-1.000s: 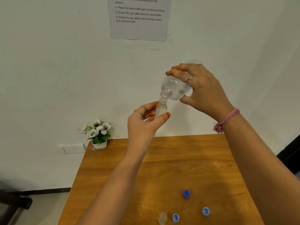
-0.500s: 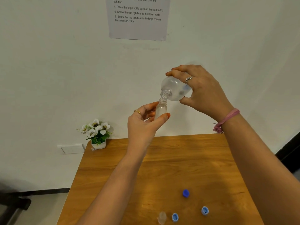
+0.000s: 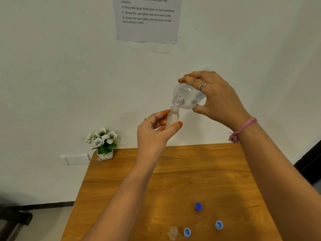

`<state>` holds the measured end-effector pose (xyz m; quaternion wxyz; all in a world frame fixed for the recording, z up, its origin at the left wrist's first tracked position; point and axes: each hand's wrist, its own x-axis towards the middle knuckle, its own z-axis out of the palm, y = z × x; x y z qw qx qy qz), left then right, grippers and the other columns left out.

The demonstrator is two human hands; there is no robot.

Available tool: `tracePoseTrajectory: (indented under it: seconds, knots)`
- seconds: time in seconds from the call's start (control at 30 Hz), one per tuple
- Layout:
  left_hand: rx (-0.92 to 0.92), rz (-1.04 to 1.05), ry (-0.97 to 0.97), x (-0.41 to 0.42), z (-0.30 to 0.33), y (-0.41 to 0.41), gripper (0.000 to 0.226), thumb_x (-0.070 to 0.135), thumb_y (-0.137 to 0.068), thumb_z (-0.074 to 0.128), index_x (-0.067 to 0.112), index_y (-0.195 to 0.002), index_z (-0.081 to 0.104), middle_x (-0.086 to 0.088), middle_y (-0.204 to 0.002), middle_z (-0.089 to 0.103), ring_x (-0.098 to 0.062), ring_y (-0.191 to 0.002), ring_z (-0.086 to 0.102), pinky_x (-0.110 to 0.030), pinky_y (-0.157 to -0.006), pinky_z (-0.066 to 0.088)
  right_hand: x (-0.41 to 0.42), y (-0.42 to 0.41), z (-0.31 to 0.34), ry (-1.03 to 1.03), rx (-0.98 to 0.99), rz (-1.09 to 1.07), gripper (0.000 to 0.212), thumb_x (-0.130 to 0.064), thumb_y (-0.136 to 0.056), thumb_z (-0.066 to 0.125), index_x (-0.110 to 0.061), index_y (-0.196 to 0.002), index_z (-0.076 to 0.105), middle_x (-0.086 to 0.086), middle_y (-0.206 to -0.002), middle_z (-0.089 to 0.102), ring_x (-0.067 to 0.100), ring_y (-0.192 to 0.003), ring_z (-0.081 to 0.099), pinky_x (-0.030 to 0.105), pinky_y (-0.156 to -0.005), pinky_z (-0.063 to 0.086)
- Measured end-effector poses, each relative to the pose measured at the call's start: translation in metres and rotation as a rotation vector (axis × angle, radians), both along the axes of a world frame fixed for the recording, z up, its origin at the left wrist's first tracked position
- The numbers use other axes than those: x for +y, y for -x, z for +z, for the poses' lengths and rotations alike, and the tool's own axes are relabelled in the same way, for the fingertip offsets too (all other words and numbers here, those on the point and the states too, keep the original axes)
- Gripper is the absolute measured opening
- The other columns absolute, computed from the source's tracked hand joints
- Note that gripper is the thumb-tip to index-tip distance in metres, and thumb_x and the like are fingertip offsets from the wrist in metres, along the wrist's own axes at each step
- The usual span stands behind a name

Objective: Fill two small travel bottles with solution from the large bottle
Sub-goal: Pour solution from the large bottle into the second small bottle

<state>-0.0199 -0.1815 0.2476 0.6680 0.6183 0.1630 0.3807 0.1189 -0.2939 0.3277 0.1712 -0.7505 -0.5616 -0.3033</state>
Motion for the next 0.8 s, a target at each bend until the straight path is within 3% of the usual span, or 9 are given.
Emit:
tracePoseTrajectory:
  seconds: [0.5,0.8]
  knots:
    - [0.005,0.005,0.011,-0.0009,-0.0008,0.0,0.038,0.017,-0.067,0.086,0.026,-0.101,0.071,0.01,-0.095,0.074,-0.004,-0.088,0.067,-0.016,-0.072,0.055,0.0002,0.0013,0.0009,-0.007,-0.024,0.006,0.062,-0.013,-0.071,0.078,-0.018,-0.128,0.055,0.006,-0.126,0.058,0.028,-0.115,0.051,0.032,-0.09,0.04]
    - [-0.002,-0.002,0.009,-0.003,-0.0012,0.0002,0.036,0.016,-0.067,0.086,0.03,-0.097,0.07,0.015,-0.09,0.074,0.002,-0.083,0.066,-0.011,-0.067,0.051,-0.0022,0.0006,-0.0002,-0.01,-0.036,0.007,0.061,-0.013,-0.071,0.078,-0.018,-0.128,0.055,0.006,-0.125,0.058,0.028,-0.114,0.052,0.033,-0.091,0.041]
